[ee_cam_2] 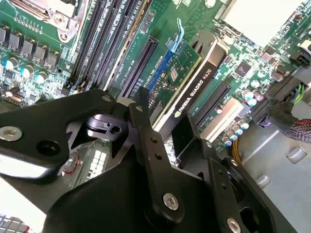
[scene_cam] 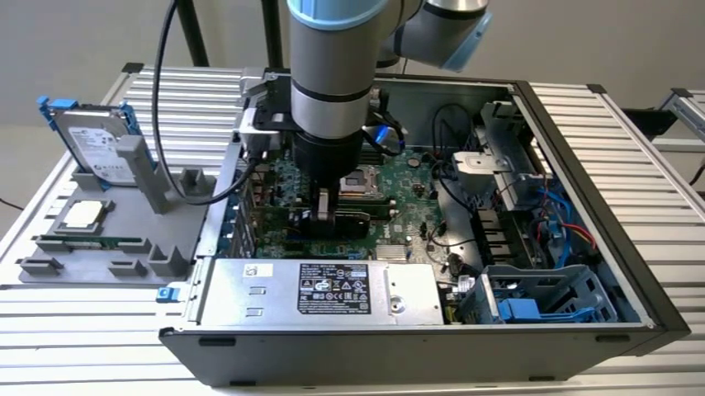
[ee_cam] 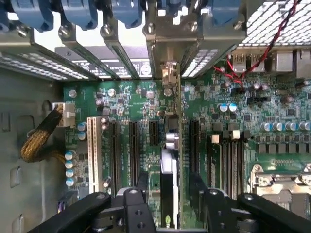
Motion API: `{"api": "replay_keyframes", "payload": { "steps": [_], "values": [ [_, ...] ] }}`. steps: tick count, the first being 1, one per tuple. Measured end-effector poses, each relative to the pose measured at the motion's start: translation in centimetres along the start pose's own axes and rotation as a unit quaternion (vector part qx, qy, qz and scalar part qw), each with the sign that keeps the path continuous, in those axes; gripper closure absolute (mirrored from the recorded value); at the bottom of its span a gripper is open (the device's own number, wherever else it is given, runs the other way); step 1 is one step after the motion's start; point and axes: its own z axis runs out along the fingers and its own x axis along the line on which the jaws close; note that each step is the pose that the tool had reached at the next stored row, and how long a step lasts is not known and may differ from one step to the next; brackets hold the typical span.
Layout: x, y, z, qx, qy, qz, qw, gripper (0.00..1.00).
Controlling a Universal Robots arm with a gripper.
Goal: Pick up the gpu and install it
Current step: 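Press down on the gpu until it lock into place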
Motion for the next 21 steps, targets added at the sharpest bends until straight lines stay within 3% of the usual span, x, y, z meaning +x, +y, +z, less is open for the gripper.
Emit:
{"api": "replay_keyframes", "payload": {
  "steps": [7,9,10,21],
  "values": [
    [0.02,0.07,-3.09,0.001,0.0,0.0,1.0,0.0],
    [0.03,0.09,-3.43,0.0011,0.0009,0.0,1.0,0.0],
    [0.26,0.08,-3.43,0.0009,0.0016,0.0,1.0,1.0],
    [0.52,0.07,-3.44,0.0008,0.0019,0.0,1.0,1.0]
  ]
}}
